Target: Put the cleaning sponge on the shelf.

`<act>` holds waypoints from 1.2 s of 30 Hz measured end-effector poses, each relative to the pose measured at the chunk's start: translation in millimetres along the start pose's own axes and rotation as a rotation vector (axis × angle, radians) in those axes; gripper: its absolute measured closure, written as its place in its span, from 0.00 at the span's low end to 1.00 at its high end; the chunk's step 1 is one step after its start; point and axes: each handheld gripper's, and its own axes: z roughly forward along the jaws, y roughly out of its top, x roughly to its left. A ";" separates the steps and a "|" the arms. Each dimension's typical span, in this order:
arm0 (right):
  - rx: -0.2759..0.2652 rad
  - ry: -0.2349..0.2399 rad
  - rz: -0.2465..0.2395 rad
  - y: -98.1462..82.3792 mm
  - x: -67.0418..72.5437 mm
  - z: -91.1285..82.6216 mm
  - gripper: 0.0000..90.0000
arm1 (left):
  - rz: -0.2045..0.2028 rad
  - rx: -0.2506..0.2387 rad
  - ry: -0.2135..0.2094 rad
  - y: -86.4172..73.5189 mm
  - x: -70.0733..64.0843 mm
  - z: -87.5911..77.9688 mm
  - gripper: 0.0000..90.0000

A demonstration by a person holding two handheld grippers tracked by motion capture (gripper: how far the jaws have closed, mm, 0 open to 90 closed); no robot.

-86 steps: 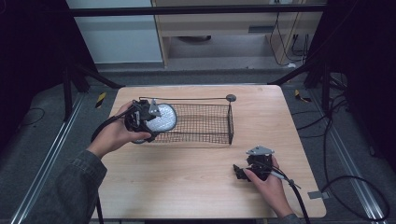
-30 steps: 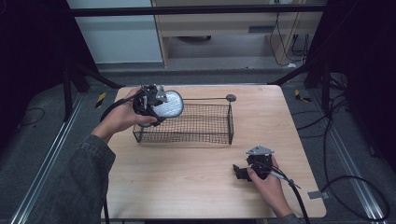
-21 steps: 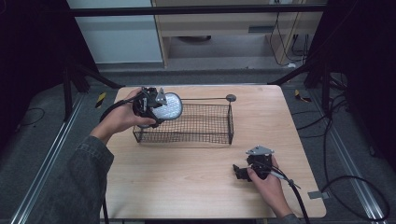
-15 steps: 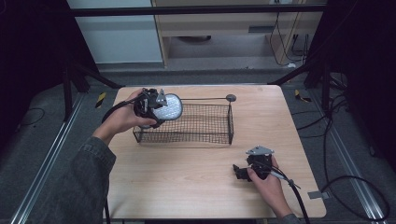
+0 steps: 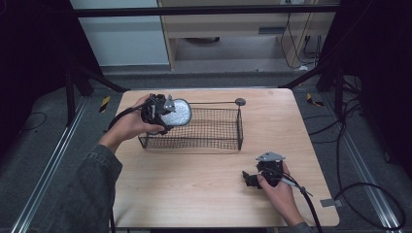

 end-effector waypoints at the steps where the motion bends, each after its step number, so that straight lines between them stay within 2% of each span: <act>1: 0.000 0.000 0.000 0.0 0.0 0.0 0.01 | 0.001 0.003 0.001 -0.1 -0.2 1.5 0.13; 6: 0.000 0.001 0.001 0.0 0.0 0.0 0.01 | 0.012 0.031 -0.008 0.3 0.3 10.7 0.13; 12: 0.000 0.001 0.000 0.0 0.0 -0.1 0.01 | 0.019 0.033 -0.013 1.3 1.3 17.7 0.13; 20: 0.000 0.001 0.000 0.0 0.0 -0.1 0.01 | -0.002 0.033 -0.007 -3.6 6.6 19.0 0.13; 36: -0.001 0.002 0.002 -0.1 0.2 -0.1 0.01 | -0.011 0.047 -0.023 -3.5 7.8 30.1 0.12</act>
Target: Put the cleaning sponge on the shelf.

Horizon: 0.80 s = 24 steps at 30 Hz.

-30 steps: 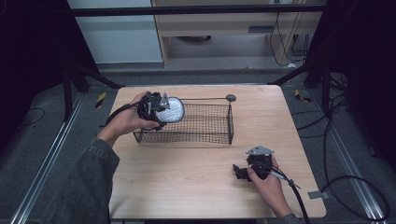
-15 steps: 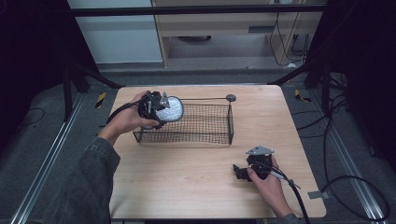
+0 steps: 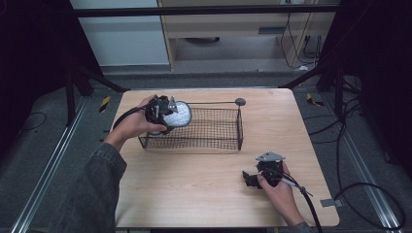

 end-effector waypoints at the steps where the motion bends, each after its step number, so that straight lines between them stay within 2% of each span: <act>1: 0.000 0.000 0.000 0.0 0.0 0.0 0.01 | -0.010 0.002 -0.005 -0.1 0.1 0.8 0.12; 3: -0.001 0.002 0.002 0.0 0.1 -0.1 0.01 | -0.012 0.003 -0.006 -0.1 0.4 1.1 0.11; 5: 0.000 -0.001 0.000 -0.1 0.0 0.0 0.01 | -0.040 -0.004 -0.023 -0.3 1.1 2.8 0.09; 10: 0.000 0.001 0.000 -0.1 -0.1 -0.1 0.01 | -0.059 -0.022 -0.023 -1.2 2.4 3.4 0.05; 13: 0.000 0.001 0.000 -0.1 -0.1 -0.1 0.01 | -0.077 -0.025 -0.033 -1.7 3.0 3.2 0.04; 15: 0.000 0.001 0.000 -0.1 -0.1 -0.1 0.01 | -0.080 -0.029 -0.023 -1.6 3.3 1.9 0.05; 17: 0.000 0.002 -0.001 -0.1 -0.1 -0.1 0.01 | -0.094 -0.044 -0.037 -1.7 4.1 -0.2 0.05; 24: 0.000 0.002 -0.002 -0.1 -0.2 0.0 0.01 | -0.093 -0.060 -0.028 -0.5 3.1 -5.9 0.06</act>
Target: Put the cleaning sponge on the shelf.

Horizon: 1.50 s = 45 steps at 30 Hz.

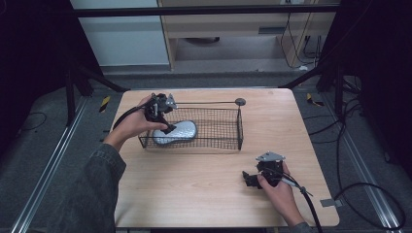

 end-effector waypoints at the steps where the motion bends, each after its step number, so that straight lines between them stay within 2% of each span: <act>1: 0.001 -0.001 -0.002 0.0 -0.1 0.0 0.01 | -0.006 -0.009 0.000 0.4 0.0 -1.4 0.06; 3: 0.000 -0.002 -0.003 -0.1 -0.2 0.1 0.01 | -0.018 -0.029 -0.010 1.0 -0.4 -4.6 0.06; 7: 0.001 0.000 -0.001 0.0 -0.1 0.0 0.01 | -0.029 -0.051 -0.003 2.3 -0.9 -10.4 0.06; 9: 0.000 0.000 -0.002 0.0 -0.1 -0.1 0.01 | -0.057 -0.081 -0.017 2.2 -2.7 -13.7 0.06; 10: 0.000 0.000 -0.002 0.0 -0.1 -0.1 0.01 | -0.057 -0.081 -0.017 2.2 -2.7 -13.7 0.06; 11: 0.000 -0.001 -0.003 0.0 -0.2 0.1 0.01 | -0.078 -0.090 -0.019 2.7 -5.2 -15.3 0.06; 13: 0.000 -0.001 -0.003 0.0 -0.2 0.1 0.01 | -0.071 -0.092 -0.015 3.2 -6.3 -16.6 0.07; 14: 0.000 -0.001 -0.003 0.0 -0.2 0.1 0.01 | -0.098 -0.110 -0.019 4.1 -8.9 -18.7 0.07; 15: 0.000 -0.001 -0.003 0.0 -0.2 0.1 0.01 | -0.098 -0.110 -0.019 4.1 -8.9 -18.7 0.07; 20: 0.000 0.000 -0.001 0.0 -0.1 0.0 0.01 | -0.166 -0.134 -0.016 6.4 -16.7 -23.7 0.07; 25: 0.000 0.000 -0.001 0.0 -0.1 0.0 0.01 | -0.200 -0.148 -0.014 8.4 -24.5 -24.3 0.07; 27: 0.000 0.000 -0.001 0.0 -0.1 0.0 0.01 | -0.208 -0.155 0.001 9.9 -28.8 -24.8 0.08; 28: 0.000 0.000 -0.001 0.0 -0.1 0.0 0.01 | -0.236 -0.164 0.001 11.1 -33.1 -24.5 0.08; 36: 0.000 0.000 -0.001 0.0 -0.1 0.0 0.01 | -0.260 -0.168 0.018 13.2 -48.5 -25.1 0.08; 42: 0.000 0.000 -0.001 0.0 -0.1 0.0 0.01 | -0.272 -0.195 0.033 10.8 -61.5 -29.2 0.07; 45: 0.000 0.000 -0.001 0.0 -0.1 0.0 0.01 | -0.293 -0.214 0.029 7.9 -66.4 -31.5 0.07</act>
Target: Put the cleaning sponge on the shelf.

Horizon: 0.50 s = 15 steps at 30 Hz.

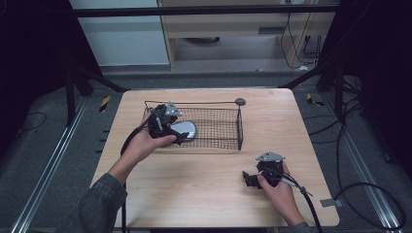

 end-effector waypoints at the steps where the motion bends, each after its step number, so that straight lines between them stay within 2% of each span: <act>1: 0.000 0.000 0.000 0.0 0.0 0.0 0.01 | -0.008 -0.012 0.006 -1.9 -3.3 -2.6 0.07; 12: 0.001 0.001 0.003 0.5 0.1 0.5 0.00 | -0.022 -0.043 0.002 -14.6 -22.9 -17.0 0.06; 15: 0.001 0.001 0.003 0.5 0.1 0.5 0.00 | -0.019 -0.030 0.003 -21.1 -28.2 -18.1 0.06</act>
